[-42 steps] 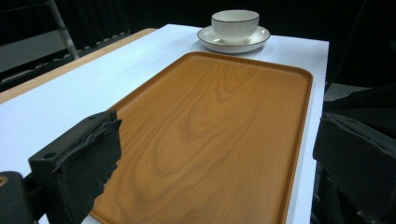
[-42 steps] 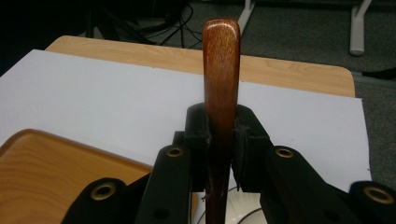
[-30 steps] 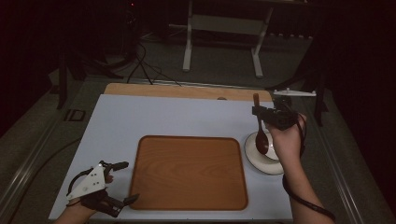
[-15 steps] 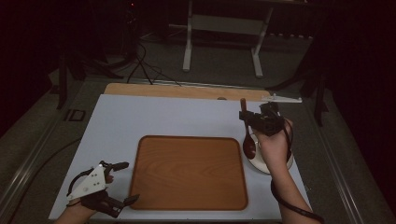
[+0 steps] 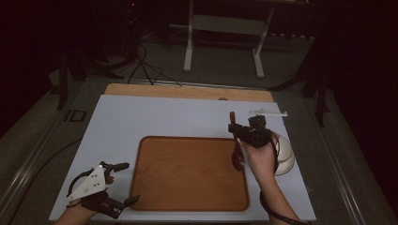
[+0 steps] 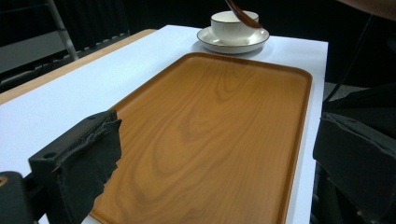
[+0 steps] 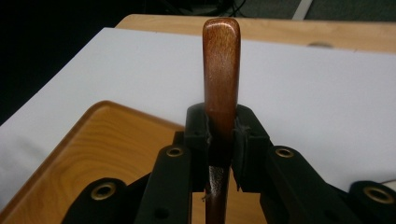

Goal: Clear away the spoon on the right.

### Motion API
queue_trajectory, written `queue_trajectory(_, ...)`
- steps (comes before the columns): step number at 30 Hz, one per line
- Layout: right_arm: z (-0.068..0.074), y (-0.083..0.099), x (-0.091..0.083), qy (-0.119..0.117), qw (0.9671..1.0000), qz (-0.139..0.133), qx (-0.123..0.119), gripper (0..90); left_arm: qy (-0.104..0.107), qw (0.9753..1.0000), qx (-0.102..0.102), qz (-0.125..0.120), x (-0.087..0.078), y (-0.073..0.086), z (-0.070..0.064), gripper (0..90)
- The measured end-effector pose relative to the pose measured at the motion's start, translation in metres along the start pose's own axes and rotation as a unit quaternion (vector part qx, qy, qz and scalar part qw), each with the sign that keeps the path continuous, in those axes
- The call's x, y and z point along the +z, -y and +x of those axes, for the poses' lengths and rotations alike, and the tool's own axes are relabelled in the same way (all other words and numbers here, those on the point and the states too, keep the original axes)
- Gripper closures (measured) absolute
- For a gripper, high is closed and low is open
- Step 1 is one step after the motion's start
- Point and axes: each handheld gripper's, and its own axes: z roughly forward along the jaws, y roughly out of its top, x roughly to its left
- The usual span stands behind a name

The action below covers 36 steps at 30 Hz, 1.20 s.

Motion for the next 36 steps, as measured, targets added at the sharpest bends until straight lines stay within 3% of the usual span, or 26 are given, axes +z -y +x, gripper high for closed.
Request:
queue_trajectory(6,0.004,0.022,0.012,0.002,0.9998,0.012,0.017,78.0,0.001,1.0,0.0,0.0,0.0,0.0,-0.001,2.1)
queue_trajectory(9,0.006,0.035,0.019,0.011,0.9994,0.02,0.027,78.0,0.001,1.0,0.001,-0.001,0.0,-0.001,-0.001,2.1)
queue_trajectory(13,0.01,0.045,0.023,0.026,0.9991,0.026,0.023,78.0,0.003,1.0,0.001,-0.004,0.0,-0.001,-0.001,2.1)
queue_trajectory(19,0.01,0.06,0.026,0.043,0.9976,0.032,0.044,78.0,0.001,1.0,0.001,-0.001,0.0,-0.001,-0.001,2.1)
queue_trajectory(27,0.012,0.078,0.029,0.076,0.9945,0.041,0.06,78.0,0.002,1.0,0.001,-0.002,0.001,-0.001,-0.001,2.1)
queue_trajectory(36,0.01,0.1,0.046,0.105,0.9883,0.044,0.102,77.9,0.002,1.0,0.002,-0.001,0.001,-0.001,-0.001,2.1)
